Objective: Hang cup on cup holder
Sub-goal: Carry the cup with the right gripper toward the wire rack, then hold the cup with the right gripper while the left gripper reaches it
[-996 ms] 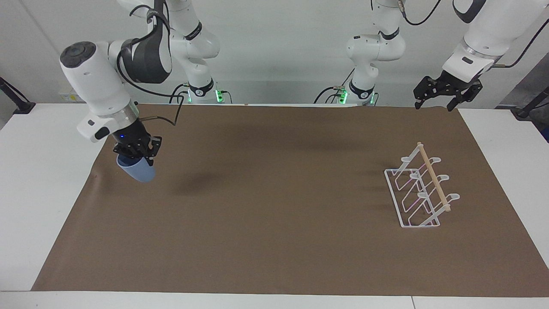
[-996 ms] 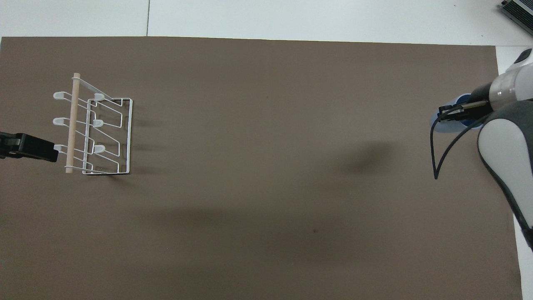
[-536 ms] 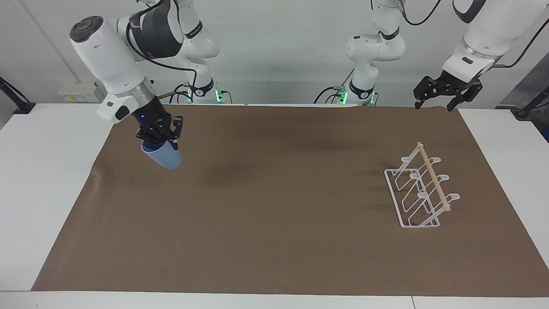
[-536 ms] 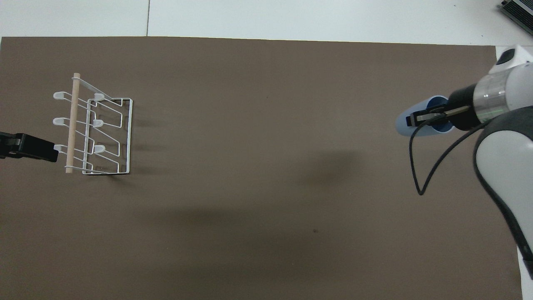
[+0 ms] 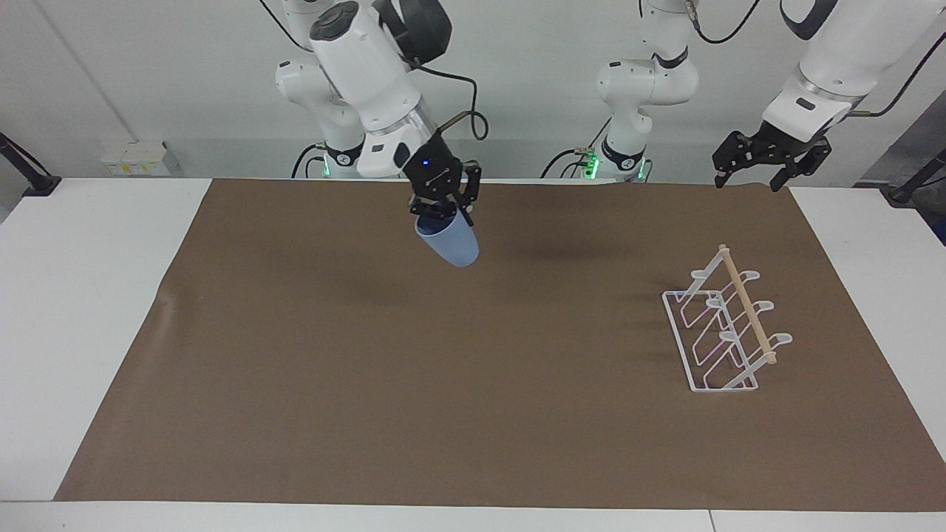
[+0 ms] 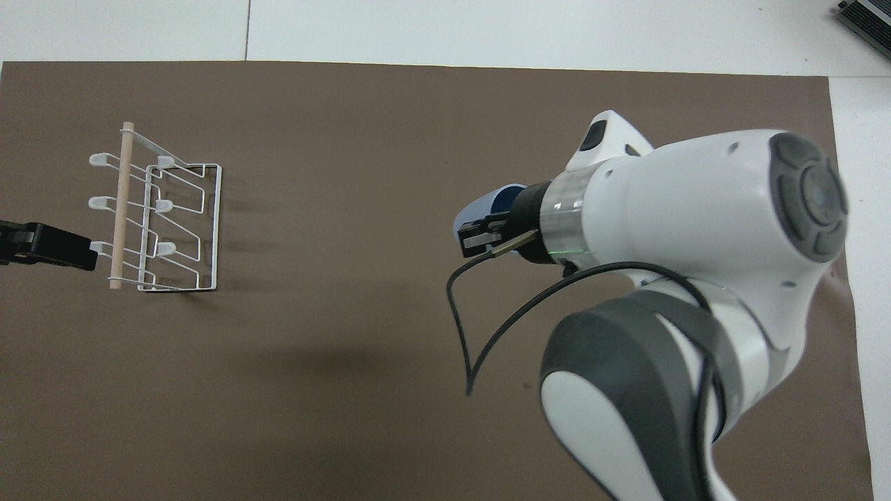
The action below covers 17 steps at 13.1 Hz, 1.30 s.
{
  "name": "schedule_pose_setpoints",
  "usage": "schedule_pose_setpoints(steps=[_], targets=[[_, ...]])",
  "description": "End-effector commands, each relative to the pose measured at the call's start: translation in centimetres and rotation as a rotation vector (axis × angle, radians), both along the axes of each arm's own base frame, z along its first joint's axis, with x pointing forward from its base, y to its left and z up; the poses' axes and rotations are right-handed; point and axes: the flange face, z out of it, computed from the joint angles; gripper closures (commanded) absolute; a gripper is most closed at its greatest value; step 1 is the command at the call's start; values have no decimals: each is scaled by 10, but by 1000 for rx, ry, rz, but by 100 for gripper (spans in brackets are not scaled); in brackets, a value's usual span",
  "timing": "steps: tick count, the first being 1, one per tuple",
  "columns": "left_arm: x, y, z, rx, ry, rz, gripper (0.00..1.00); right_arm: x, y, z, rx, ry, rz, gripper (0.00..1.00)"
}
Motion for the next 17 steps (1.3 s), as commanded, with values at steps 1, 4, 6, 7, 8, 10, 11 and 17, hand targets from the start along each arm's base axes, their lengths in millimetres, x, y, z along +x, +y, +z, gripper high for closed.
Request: schedule_pose_setpoints(steps=[1, 4, 6, 7, 8, 10, 11, 17], targets=[[-9, 4, 2, 10, 9, -16, 0, -18, 31, 6, 84, 28, -44, 100], [-13, 1, 0, -10, 34, -102, 0, -28, 48, 12, 174, 61, -51, 100], [-12, -5, 0, -45, 29, -252, 0, -35, 61, 16, 198, 43, -42, 100], [-13, -11, 0, -69, 25, -379, 0, -35, 61, 16, 198, 42, -40, 100], [-13, -15, 0, -101, 13, -508, 0, -34, 61, 17, 199, 39, -40, 100], [-13, -24, -3, -162, -22, -765, 0, -34, 60, 16, 199, 35, -42, 100], [-17, -29, -8, -204, -31, -859, 0, -31, 56, 13, 197, 41, -54, 100], [-36, -63, -34, -375, -217, -1062, 0, -11, 32, 3, 208, 128, -221, 100]])
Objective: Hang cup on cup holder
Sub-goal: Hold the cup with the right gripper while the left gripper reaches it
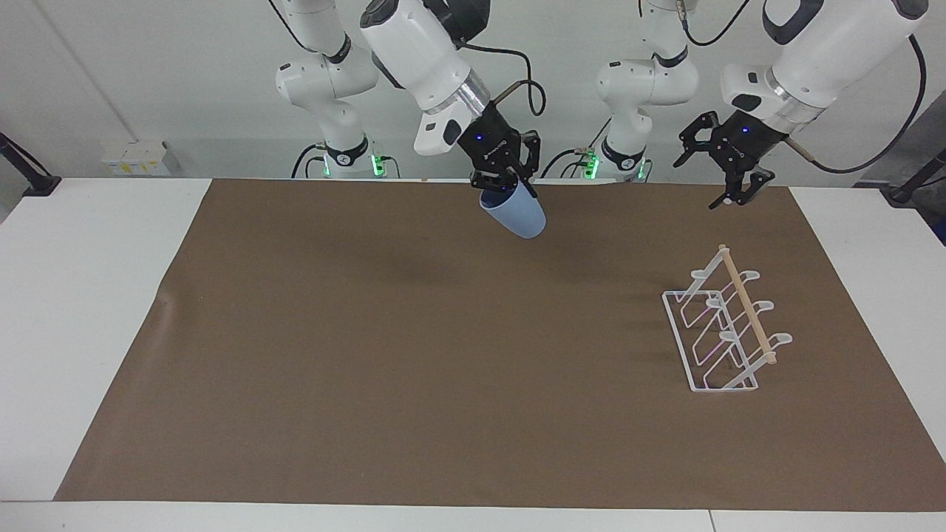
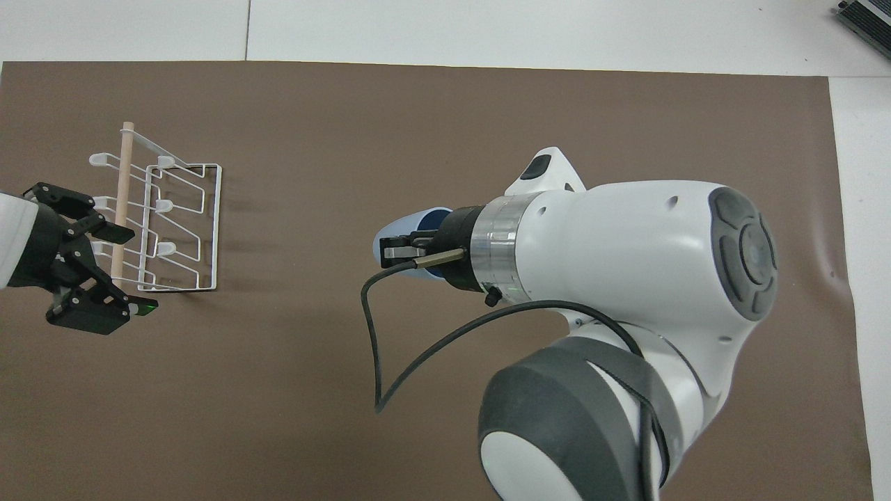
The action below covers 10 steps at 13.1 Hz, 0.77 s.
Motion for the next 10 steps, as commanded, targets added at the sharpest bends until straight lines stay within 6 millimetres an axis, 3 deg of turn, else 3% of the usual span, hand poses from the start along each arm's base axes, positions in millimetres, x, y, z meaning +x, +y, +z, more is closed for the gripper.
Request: schedule_pose_setpoints(steps=[1, 6, 8, 10], targets=[[-24, -23, -15, -85, -105, -97, 0, 0, 1, -12, 19, 43, -39, 100], [-37, -82, -27, -130, -247, -181, 0, 4, 3, -26, 11, 64, -41, 100], [-38, -93, -30, -132, -257, -202, 0, 5, 2, -26, 12, 61, -44, 100], [-32, -98, -46, -171, -269, -255, 0, 5, 2, -26, 11, 63, -44, 100]])
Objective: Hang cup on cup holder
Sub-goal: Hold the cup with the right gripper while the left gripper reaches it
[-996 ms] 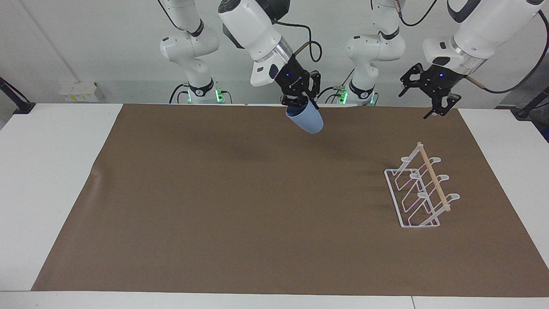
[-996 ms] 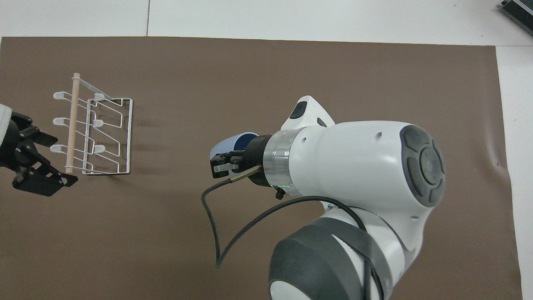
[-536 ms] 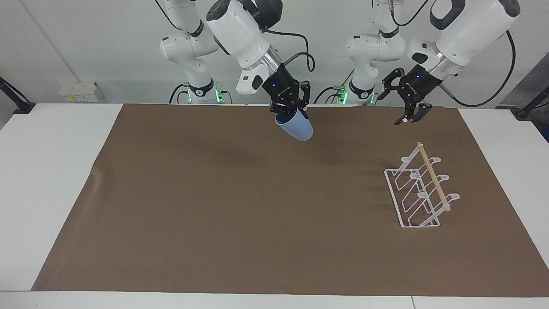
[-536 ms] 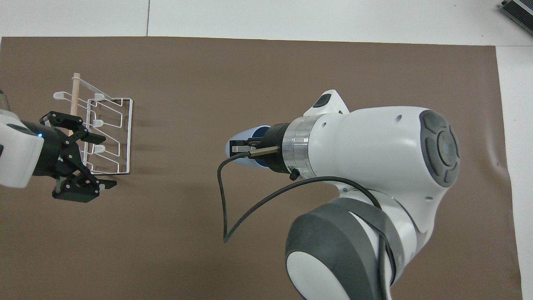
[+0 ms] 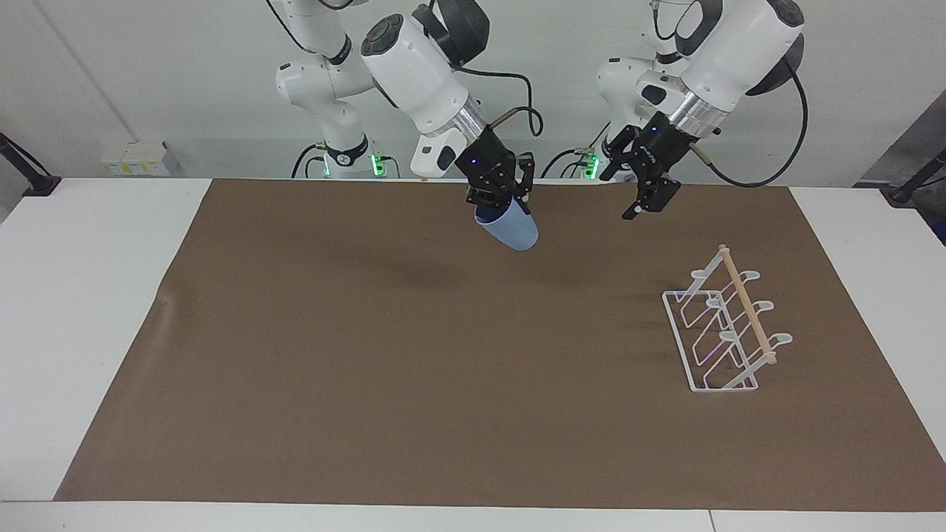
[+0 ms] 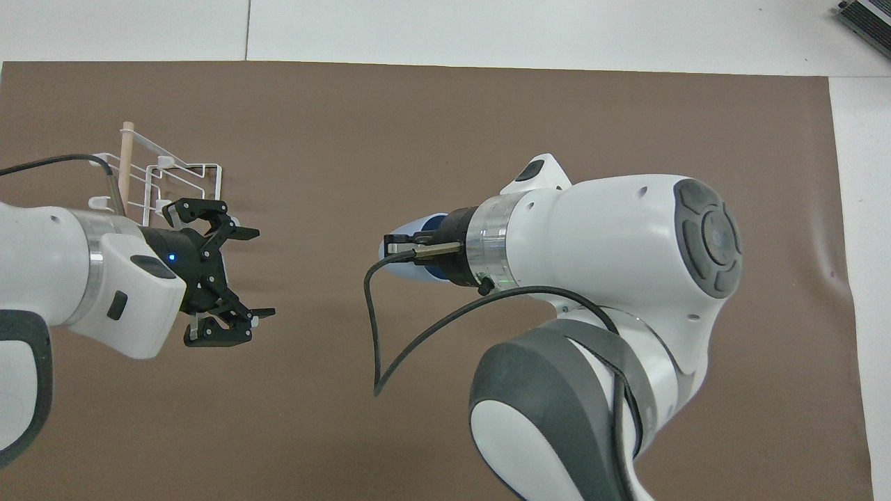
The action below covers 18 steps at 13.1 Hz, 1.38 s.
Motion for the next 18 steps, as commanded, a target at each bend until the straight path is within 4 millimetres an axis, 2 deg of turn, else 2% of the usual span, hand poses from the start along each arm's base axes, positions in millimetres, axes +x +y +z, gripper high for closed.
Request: schedule_pose_setpoints(steps=[1, 3, 7, 8, 12, 15, 16, 18], targets=[[3, -1, -22, -65, -27, -46, 0, -1, -1, 0, 25, 10, -26, 100], [12, -6, -35, -95, -31, -32, 0, -1, -1, 0, 25, 11, -26, 100], [14, -18, -54, -121, -51, 0, 0, -1, -1, 0, 24, 12, -25, 100], [10, -33, -54, -125, -64, -14, 0, -1, -1, 0, 24, 12, -25, 100], [18, -57, -76, -160, -46, -3, 0, 1, -3, 0, 25, 10, -31, 100], [19, -65, -79, -167, -50, 3, 0, 1, -3, 0, 25, 11, -30, 100], [14, -77, -75, -173, -44, -2, 0, 1, -3, 0, 25, 12, -31, 100], [12, -89, -66, -180, -4, 54, 0, 1, -3, 0, 25, 12, -31, 100]])
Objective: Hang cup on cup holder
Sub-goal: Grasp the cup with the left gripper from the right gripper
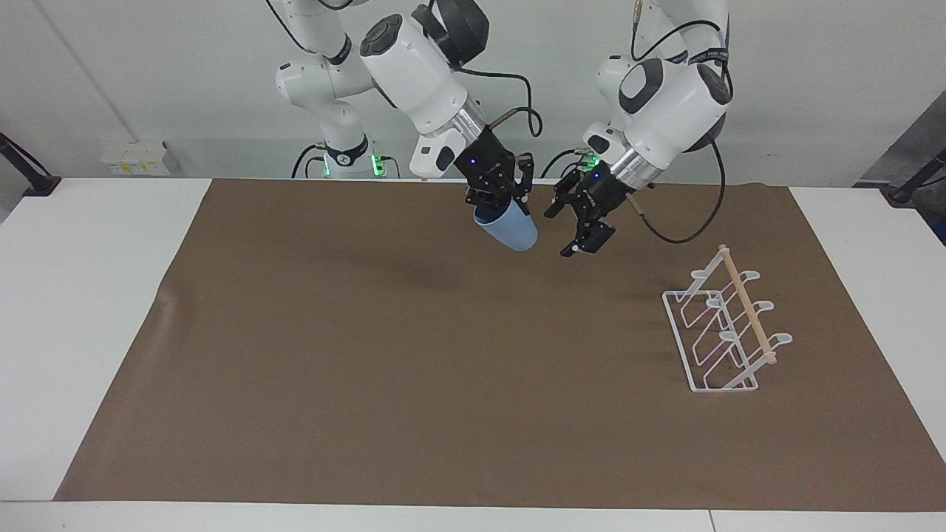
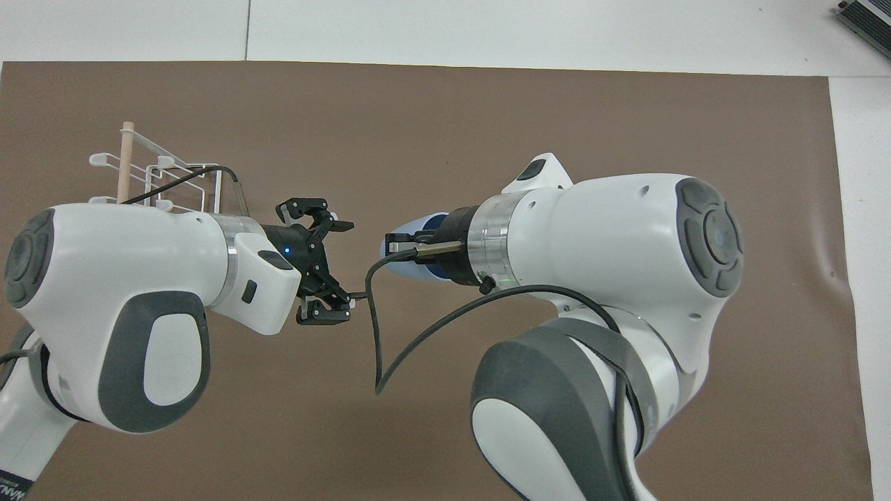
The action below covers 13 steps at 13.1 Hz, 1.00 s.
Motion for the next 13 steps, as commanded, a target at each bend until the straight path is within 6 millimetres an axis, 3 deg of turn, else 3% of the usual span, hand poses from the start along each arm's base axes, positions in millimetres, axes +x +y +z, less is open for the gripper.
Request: schedule_pose_setpoints(steps=[1, 4, 13], targets=[[-2, -19, 17, -29, 0, 34, 0, 0, -2, 0, 24, 13, -29, 100], [-9, -43, 19, -32, 9, 27, 0, 0, -2, -1, 24, 14, -28, 100], [-10, -64, 25, -62, -54, 65, 0, 0, -2, -1, 24, 14, -28, 100]])
